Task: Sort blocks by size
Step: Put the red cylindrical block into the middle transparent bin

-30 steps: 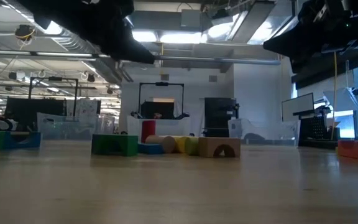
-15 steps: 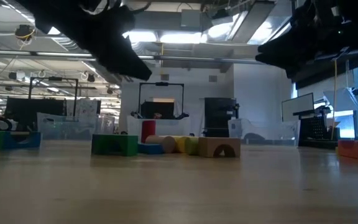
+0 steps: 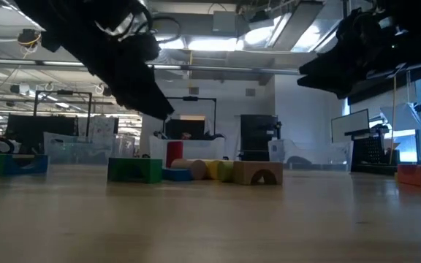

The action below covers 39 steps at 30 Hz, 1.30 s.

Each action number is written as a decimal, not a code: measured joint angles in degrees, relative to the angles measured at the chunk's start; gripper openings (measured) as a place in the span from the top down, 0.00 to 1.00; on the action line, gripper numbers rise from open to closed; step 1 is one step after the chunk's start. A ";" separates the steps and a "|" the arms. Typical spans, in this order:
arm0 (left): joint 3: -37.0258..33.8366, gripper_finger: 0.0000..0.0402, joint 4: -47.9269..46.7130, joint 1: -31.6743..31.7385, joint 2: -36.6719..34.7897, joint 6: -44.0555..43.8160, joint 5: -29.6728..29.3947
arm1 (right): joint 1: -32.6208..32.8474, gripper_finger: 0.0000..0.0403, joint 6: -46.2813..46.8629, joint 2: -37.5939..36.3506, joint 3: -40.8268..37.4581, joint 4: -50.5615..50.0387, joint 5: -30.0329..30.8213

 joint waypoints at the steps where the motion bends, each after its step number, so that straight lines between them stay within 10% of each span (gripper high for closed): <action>1: 0.02 0.45 0.64 0.00 0.89 0.01 0.00 | 0.00 0.48 -0.10 0.28 0.00 0.33 0.34; 39: 0.00 0.47 15.70 6.36 18.49 -0.21 -3.47 | 0.00 0.48 -3.19 2.90 0.00 3.44 7.18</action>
